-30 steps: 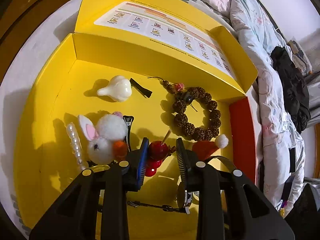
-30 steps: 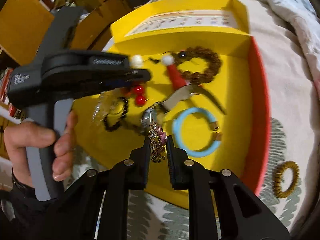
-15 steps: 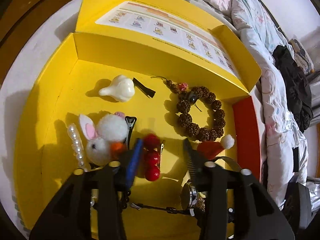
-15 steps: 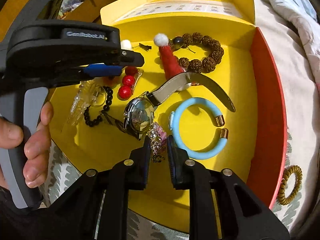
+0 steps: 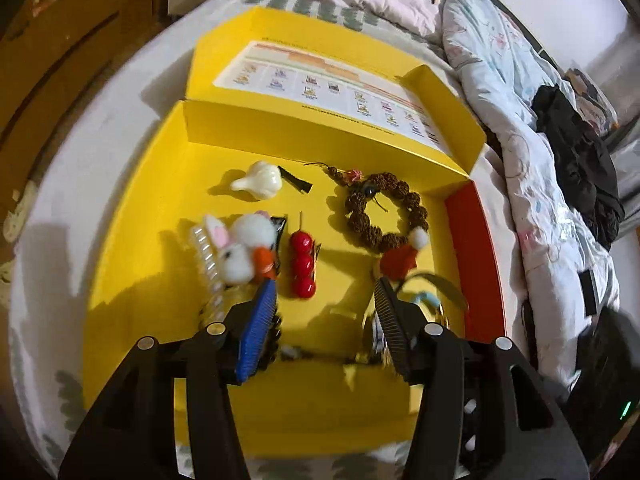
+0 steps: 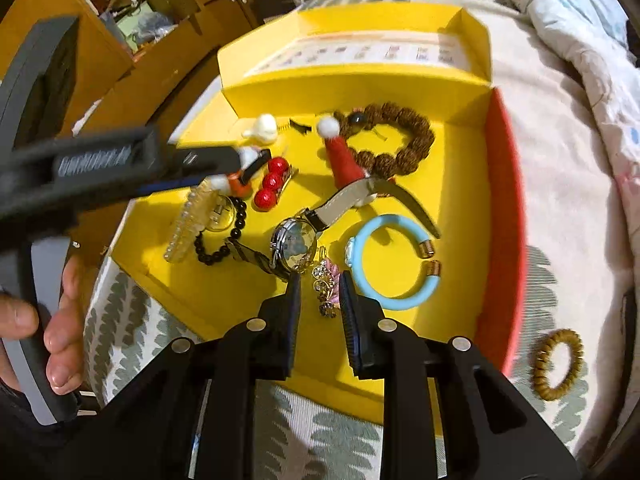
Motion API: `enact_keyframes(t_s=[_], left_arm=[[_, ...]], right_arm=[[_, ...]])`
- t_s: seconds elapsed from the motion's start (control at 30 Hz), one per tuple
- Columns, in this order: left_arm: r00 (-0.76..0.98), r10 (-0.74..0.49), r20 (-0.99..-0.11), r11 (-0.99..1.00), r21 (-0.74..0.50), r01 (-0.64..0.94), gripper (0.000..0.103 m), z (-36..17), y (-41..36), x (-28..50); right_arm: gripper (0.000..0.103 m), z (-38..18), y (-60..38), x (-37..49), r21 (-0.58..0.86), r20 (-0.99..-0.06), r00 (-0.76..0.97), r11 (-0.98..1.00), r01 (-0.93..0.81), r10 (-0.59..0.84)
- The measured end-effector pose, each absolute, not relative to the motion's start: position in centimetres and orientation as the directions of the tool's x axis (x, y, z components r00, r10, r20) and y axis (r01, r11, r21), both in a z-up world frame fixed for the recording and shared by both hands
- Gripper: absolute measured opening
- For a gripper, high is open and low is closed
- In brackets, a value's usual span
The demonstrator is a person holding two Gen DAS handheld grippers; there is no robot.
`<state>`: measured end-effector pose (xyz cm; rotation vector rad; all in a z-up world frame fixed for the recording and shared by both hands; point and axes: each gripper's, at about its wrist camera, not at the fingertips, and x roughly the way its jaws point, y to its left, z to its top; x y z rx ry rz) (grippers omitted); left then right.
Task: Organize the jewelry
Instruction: 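Carry the pink charm and red beads into the yellow box and open both tools, then move both tools back toward the blue clip figure and gold coil hair tie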
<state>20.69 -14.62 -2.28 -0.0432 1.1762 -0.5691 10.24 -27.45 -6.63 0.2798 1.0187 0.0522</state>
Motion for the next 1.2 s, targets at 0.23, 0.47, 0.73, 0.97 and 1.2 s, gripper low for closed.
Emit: enact_keyframes(t_s=[0.23,0.47,0.73,0.97,1.2], left_arm=[[0.29,-0.372,-0.882,0.872,-0.225,0.435,0.055,-1.6,-10.5,14.4],[0.286,-0.336,-0.897,0.864,-0.173,0.473,0.059,-2.3,-8.3,8.6],[0.254,-0.305,-0.918,0.856,-0.148,0.495,0.059,-4.6,-8.5,3.9],[0.217,-0.289,-0.932,0.859,-0.153,0.488,0.059,-6.6,-8.2,1.8],[0.167,-0.277,-0.946,0.854,-0.162,0.495,0.059,-8.1,-8.4,1.1]], right_arm=[[0.047,-3.4,-29.3,6.9,0.256,-0.791,0.596,0.96,0.113,0.141],[0.048,-2.2,-32.0,2.0,0.257,-0.78,0.62,0.947,0.195,0.084],[0.048,-2.7,-34.6,-2.7,0.217,-0.805,0.593,0.934,0.283,0.007],[0.048,-4.7,-36.3,-3.4,0.173,-0.837,0.547,0.928,0.329,-0.037],[0.048,-6.6,-36.1,-1.8,0.148,-0.859,0.511,0.938,0.313,-0.034]])
